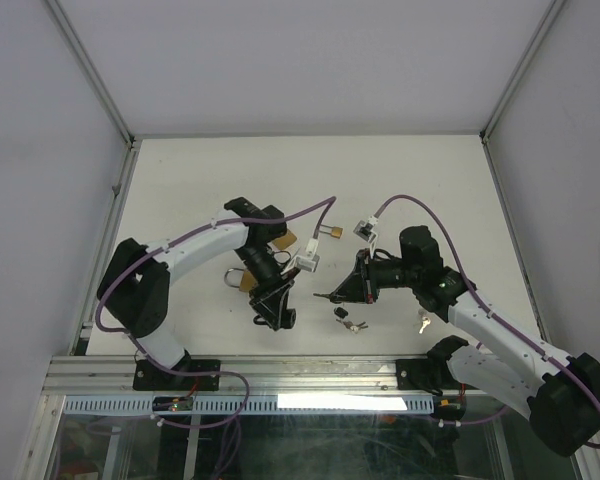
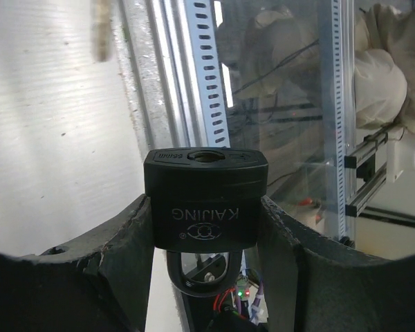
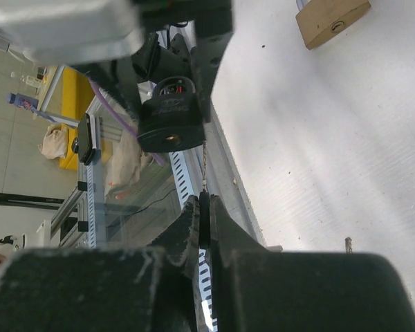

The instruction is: Unlock with the key

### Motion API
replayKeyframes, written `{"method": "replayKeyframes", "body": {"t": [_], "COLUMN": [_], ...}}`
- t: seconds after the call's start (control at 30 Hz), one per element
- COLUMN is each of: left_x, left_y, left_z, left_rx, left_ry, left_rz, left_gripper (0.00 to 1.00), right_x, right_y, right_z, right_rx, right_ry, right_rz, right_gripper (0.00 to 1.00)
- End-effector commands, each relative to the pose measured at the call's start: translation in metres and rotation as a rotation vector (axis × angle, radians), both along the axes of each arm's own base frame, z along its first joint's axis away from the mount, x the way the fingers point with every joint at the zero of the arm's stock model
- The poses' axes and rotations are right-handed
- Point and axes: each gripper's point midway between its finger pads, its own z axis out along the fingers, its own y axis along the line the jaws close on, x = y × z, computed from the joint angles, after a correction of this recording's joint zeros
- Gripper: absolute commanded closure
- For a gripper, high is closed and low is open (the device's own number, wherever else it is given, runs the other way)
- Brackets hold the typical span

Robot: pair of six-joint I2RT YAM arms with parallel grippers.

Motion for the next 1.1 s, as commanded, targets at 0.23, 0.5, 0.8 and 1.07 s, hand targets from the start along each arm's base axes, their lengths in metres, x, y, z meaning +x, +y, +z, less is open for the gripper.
{"method": "replayKeyframes", "body": {"t": [0.23,0.5,0.8,1.07], "left_x": [-0.057,-0.003,0.055,0.053], "left_y": [0.007,0.024,-0.004,0.009], "left_z": [0.015,-0.037,-0.05,-0.085], "left_rx": [-0.124,0.111,0.063,0.091], "left_ry": [-0.037,-0.303,-0.571,-0.538], "left_rz": [-0.187,-0.163,-0.151,-0.318], "left_gripper": [1.0,1.0,1.0,1.0], "right_x": [0.003,0.004,0.003,0.003], "right_y": [0.0,0.0,0.0,-0.004], "right_z": [0.021,0.028,0.038,0.038], "right_rx": [0.034,0.048,0.069,0.056], "right_ry": [-0.079,-0.086,-0.092,-0.092], "right_rz": [0.001,-0.014,-0.032,-0.057], "right_gripper": [1.0,1.0,1.0,1.0]}}
